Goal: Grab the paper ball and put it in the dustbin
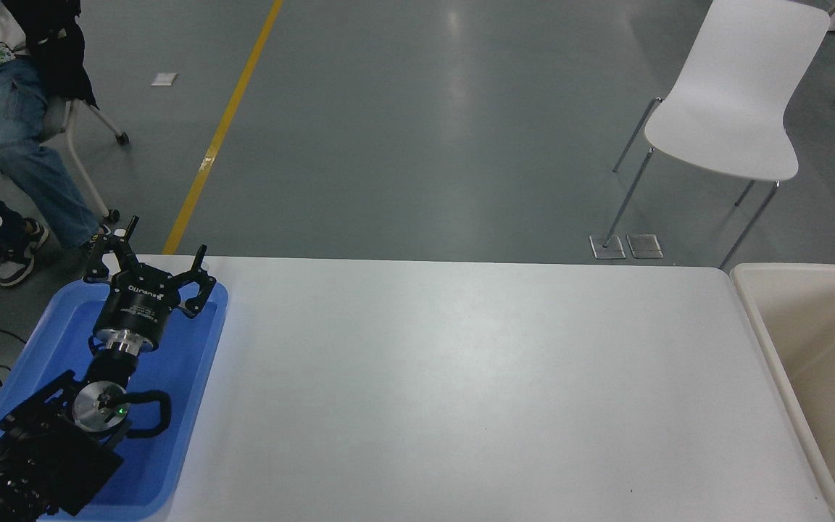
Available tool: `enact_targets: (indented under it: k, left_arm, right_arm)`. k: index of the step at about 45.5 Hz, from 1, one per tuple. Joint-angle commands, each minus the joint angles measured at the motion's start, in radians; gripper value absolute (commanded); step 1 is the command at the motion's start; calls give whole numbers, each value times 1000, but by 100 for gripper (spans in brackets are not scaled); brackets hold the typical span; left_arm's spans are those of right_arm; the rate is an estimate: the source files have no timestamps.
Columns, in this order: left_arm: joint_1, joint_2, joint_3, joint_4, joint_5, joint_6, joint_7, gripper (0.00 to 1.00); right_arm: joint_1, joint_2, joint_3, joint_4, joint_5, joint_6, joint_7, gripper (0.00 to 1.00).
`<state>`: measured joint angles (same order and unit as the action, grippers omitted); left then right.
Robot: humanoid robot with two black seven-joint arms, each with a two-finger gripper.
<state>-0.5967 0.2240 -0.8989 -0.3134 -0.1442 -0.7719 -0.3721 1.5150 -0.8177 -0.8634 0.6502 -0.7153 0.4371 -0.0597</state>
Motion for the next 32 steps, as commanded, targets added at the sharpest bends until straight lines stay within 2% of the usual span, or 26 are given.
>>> enact_targets:
  k: [1,22,32]
  left_arm:
    - [0,0,0,0,0,0,-1,100]
    - [0,0,0,0,0,0,1,100]
    - [0,0,0,0,0,0,-1,100]
  right_arm:
    - [-294,57,104,-260,59,-161,-3,0]
    - [-745,324,155,-590,428,-480,-5,0]
    - [-843,388,259,-609,474,-557,-3,0]
